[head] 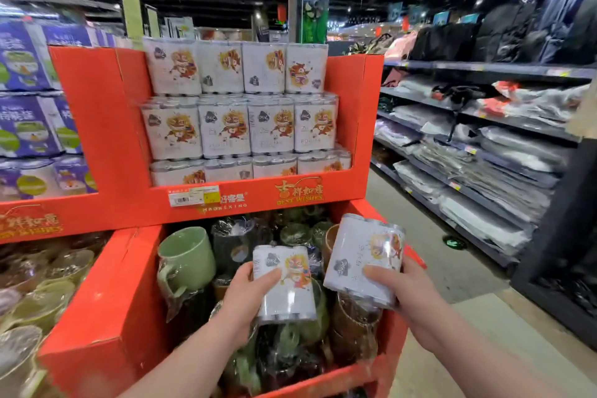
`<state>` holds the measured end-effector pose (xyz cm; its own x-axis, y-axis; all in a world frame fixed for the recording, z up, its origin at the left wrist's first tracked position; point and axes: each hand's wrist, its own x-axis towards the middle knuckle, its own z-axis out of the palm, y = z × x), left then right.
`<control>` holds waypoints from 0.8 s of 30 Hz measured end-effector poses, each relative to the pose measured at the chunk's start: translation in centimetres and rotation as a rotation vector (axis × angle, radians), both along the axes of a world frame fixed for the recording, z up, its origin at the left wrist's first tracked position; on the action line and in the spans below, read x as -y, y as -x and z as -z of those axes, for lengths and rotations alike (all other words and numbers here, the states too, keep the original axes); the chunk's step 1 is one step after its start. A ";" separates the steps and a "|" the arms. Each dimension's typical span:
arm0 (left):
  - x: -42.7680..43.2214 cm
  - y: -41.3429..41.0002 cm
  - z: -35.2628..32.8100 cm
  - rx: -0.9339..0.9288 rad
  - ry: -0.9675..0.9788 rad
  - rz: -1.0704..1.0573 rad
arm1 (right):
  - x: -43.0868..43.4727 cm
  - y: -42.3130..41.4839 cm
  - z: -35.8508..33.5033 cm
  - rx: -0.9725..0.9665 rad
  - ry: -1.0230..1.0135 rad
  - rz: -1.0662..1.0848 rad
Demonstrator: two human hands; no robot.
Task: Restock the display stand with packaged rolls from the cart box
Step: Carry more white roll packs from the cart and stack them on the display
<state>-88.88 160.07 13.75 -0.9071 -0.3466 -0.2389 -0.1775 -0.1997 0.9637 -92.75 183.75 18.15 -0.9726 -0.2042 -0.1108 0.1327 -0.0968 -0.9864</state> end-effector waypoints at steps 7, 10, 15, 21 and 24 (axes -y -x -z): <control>0.6 3.6 1.0 0.076 0.027 0.016 | 1.4 3.8 -2.0 -0.032 0.030 -0.022; 0.9 5.1 1.4 0.109 0.051 0.028 | 1.9 5.4 -3.2 -0.062 -0.005 -0.004; 1.9 7.4 1.7 0.127 0.031 0.093 | 2.9 8.3 -5.5 -0.117 -0.007 0.052; 2.6 8.7 -0.2 0.018 0.012 0.182 | 4.4 11.0 -8.2 -0.229 -0.033 0.129; 2.8 9.2 -2.0 -0.049 -0.031 0.194 | 4.9 12.5 -9.4 -0.275 -0.071 0.196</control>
